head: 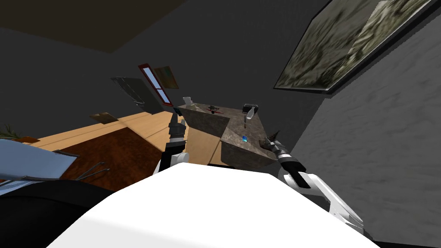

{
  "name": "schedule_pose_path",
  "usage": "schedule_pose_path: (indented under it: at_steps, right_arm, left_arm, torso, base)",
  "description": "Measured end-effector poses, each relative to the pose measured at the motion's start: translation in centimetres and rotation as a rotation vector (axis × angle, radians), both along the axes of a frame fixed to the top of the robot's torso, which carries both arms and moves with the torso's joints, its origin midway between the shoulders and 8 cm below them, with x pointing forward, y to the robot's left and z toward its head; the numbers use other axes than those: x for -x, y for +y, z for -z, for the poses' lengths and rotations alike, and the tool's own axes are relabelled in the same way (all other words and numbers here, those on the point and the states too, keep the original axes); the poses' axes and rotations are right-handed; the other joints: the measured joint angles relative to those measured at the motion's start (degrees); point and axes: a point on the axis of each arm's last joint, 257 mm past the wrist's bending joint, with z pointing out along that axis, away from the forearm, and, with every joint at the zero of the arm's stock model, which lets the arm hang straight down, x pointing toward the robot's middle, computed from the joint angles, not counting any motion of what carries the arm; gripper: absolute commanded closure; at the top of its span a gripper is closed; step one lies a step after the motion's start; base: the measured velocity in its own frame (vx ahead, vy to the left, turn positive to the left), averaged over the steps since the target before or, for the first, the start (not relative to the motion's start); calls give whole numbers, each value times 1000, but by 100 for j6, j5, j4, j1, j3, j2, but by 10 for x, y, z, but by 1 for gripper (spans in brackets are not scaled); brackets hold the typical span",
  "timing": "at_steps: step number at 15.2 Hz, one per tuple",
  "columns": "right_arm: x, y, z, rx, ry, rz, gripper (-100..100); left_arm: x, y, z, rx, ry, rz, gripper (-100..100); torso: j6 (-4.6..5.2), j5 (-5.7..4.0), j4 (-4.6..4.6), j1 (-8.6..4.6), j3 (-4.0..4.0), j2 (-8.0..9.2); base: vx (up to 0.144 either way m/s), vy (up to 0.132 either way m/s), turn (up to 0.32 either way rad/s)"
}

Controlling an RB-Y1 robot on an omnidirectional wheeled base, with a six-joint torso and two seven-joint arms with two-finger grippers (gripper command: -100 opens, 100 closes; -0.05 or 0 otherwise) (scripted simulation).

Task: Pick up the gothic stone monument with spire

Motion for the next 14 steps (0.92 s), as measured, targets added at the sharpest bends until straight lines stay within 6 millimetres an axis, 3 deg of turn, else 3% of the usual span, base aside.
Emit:
schedule_pose_path:
  at_steps: [6, 13, 14]
  right_arm:
    - [17, -71, 25, 231, 138, 104, -100]
    - [38, -142, 30, 460, 262, 206, -100]
    - [38, -144, 30, 469, 267, 210, -100]
  left_arm:
    - [0, 0, 0, 0, 0, 0, 0]
    - [0, 0, 0, 0, 0, 0, 0]
    - [0, 0, 0, 0, 0, 0, 0]
  torso:
    - [-1, 2, 0, 3, -1, -2]
    - [0, -1, 1, -4, 3, 5]
    - [1, -1, 1, -6, 4, 6]
  base:
    - [26, 62, 114]
    - [21, 44, 60]
    - [15, 37, -161]
